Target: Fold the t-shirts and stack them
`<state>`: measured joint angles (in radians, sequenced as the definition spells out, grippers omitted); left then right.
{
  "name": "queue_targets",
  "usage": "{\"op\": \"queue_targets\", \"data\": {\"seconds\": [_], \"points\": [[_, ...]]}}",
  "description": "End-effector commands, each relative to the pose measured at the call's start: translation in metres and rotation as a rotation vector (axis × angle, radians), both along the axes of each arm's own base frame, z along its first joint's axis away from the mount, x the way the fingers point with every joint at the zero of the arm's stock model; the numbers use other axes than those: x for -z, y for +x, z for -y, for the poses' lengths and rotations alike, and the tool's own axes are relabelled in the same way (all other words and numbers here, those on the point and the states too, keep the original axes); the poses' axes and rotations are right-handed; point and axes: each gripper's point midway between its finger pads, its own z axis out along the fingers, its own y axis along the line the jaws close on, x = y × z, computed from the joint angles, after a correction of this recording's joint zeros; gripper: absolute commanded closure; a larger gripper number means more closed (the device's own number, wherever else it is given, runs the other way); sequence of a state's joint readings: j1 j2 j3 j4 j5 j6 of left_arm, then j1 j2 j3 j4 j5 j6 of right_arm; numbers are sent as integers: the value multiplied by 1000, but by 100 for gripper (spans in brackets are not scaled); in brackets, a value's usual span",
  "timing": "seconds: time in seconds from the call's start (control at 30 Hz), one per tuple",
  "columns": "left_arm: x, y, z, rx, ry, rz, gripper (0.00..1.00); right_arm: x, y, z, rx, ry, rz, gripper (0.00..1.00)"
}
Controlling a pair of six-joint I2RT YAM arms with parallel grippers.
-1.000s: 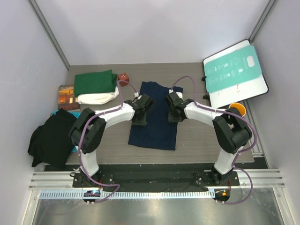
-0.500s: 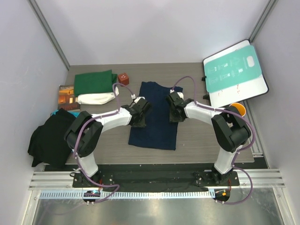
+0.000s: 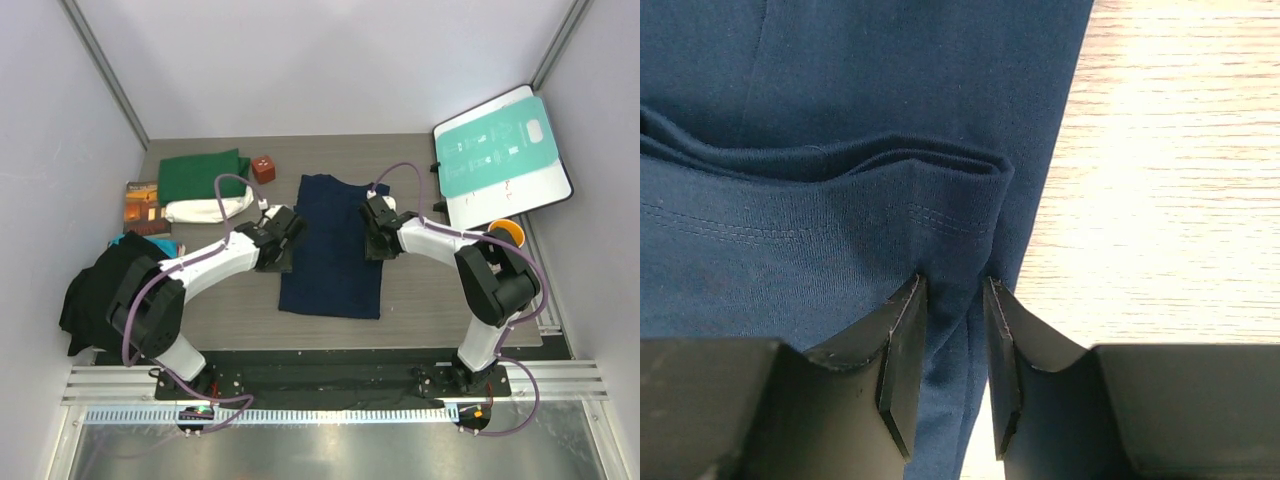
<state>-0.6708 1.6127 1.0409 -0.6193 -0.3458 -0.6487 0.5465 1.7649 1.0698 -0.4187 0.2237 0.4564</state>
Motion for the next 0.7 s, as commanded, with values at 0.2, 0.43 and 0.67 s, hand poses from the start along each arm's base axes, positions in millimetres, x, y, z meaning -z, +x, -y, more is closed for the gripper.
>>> {"op": "queue_targets", "data": {"seconds": [0.2,0.43,0.67], "points": [[-23,-12,-12,-13,-90,33,48,-75,8,10,11,30,132,60],[11,-34,-7,-30,-289,-32,44,-107,-22,12,-8,155,182,59],[24,-38,8,-31,-406,-66,45,-78,-46,15,2,172,101,58]]}}
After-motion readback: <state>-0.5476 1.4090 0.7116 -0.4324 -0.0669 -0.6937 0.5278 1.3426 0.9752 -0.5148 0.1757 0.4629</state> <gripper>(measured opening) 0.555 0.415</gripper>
